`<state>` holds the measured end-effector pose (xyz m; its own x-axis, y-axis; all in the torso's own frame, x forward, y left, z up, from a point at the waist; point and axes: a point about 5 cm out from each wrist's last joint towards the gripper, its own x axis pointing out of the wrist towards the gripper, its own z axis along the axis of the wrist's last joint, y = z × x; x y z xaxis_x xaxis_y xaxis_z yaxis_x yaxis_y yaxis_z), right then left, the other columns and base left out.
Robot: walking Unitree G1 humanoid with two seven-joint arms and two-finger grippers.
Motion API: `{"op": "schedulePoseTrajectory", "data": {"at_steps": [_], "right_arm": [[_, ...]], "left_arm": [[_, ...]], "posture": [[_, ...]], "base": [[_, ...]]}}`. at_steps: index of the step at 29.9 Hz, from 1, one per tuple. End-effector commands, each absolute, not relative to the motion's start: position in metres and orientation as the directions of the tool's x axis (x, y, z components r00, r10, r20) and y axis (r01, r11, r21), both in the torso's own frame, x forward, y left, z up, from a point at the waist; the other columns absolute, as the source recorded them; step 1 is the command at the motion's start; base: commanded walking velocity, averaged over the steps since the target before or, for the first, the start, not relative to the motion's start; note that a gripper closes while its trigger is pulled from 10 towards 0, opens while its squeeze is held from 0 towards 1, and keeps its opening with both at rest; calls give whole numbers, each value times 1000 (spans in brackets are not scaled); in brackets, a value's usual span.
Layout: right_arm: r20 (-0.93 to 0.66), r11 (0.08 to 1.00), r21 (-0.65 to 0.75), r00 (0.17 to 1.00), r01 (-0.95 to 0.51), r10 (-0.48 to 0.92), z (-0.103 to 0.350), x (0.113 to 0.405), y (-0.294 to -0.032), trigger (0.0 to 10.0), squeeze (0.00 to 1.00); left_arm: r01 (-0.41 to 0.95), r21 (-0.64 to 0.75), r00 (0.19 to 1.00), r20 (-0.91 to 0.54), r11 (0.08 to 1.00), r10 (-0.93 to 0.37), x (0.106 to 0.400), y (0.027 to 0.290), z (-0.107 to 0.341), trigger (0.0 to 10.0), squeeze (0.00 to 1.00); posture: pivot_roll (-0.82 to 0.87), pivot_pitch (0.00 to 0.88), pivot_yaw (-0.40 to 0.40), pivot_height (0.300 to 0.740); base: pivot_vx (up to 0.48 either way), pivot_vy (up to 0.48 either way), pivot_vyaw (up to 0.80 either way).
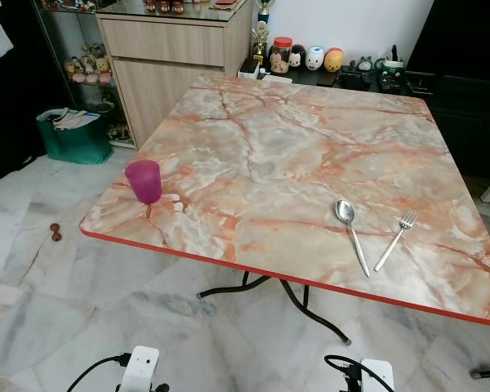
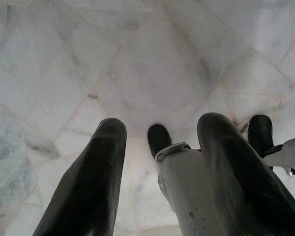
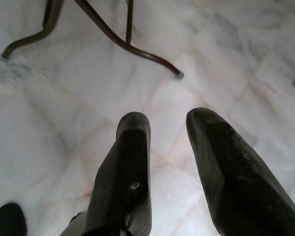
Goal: Setting the table
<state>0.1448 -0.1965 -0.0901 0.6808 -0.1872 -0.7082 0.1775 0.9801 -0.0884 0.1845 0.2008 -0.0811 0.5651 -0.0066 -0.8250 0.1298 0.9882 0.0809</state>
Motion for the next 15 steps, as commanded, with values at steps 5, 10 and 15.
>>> {"op": "schedulePoseTrajectory", "data": {"at_steps": [5, 10, 15], "right_arm": [[-766, 972, -91, 608, 217, -207, -96, 138, -197, 10000, 0], [-809, 979, -112, 557, 168, -187, -99, 135, -196, 10000, 0], [-842, 982, -113, 510, 149, -175, -102, 131, -195, 10000, 0]], "left_arm": [[127, 83, 556, -831, 988, -2, 182, 201, -82, 10000, 0], [126, 82, 557, -830, 989, -2, 182, 201, -82, 10000, 0], [123, 84, 560, -829, 989, 1, 183, 202, -82, 10000, 0]], "posture": [[8, 0, -48, 740], [15, 0, -44, 740], [38, 0, -45, 740]], "base": [[0, 0, 0], [0, 0, 0], [0, 0, 0]]}}
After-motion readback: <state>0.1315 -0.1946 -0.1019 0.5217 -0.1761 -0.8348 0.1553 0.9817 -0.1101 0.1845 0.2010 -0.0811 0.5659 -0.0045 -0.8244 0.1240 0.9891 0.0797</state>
